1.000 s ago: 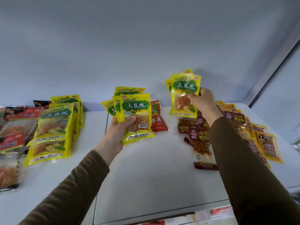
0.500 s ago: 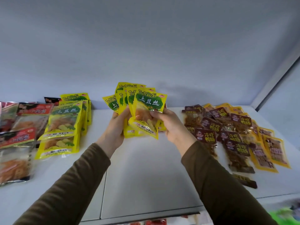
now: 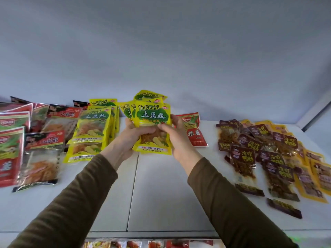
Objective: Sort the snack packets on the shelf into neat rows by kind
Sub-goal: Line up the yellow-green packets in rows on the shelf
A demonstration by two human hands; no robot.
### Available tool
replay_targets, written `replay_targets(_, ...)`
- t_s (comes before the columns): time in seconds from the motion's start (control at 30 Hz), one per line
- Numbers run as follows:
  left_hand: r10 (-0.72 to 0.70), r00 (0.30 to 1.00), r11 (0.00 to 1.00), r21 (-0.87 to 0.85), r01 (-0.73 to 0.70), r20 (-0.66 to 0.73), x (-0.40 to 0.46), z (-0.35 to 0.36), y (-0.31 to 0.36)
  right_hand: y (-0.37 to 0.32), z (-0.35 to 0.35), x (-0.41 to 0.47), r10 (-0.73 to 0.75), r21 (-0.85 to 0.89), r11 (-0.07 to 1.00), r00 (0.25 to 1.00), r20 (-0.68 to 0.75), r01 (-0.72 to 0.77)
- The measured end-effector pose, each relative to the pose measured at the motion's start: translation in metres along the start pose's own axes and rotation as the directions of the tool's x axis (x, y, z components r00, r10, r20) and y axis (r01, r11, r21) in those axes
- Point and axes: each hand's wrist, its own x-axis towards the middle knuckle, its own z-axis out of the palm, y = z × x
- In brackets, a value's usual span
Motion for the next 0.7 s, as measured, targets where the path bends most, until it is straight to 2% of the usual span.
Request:
replay_targets(0.13,0.010,0.997,1.000,0.029,-0.007,-0.077,0.004,-0.013,0.004,0.009,0.008,0.007,0.138,-0.074,0.988,0.990,0.019,-0.136)
replay_targets(0.2,-0.010,0.996,0.996,0.085,0.018,-0.089,0.007,-0.017,0.008,0.015,0.015,0.008,0.189,-0.045,0.981,0.982,0.009,-0.188)
replay_targets(0.27,-0.018,0.996,0.983,0.182,0.034,-0.088,0.010,-0.022,0.011,0.021,0.024,0.010,0.172,0.028,0.985,0.985,-0.001,-0.172)
replay_targets(0.37,-0.009,0.999,0.951,0.308,0.023,-0.047,0.015,-0.030,0.015,0.027,0.037,0.014,0.090,0.000,0.996,0.994,-0.063,-0.090)
replay_targets(0.47,0.015,0.990,0.913,0.406,0.044,-0.142,0.019,-0.037,0.019,0.030,0.046,0.018,0.010,-0.058,0.998,0.993,-0.120,-0.017)
replay_targets(0.53,0.043,0.976,0.888,0.455,0.061,-0.215,0.022,-0.042,0.018,0.032,0.052,0.020,-0.008,-0.118,0.993,0.993,-0.120,-0.006)
replay_targets(0.6,0.040,0.974,0.844,0.530,0.086,-0.222,0.024,-0.046,0.016,0.033,0.058,0.020,0.005,-0.240,0.970,0.995,-0.100,-0.029)
replay_targets(0.7,0.019,0.968,0.768,0.624,0.145,-0.249,0.027,-0.053,0.013,0.034,0.059,0.019,0.030,-0.491,0.868,0.996,-0.089,-0.070)
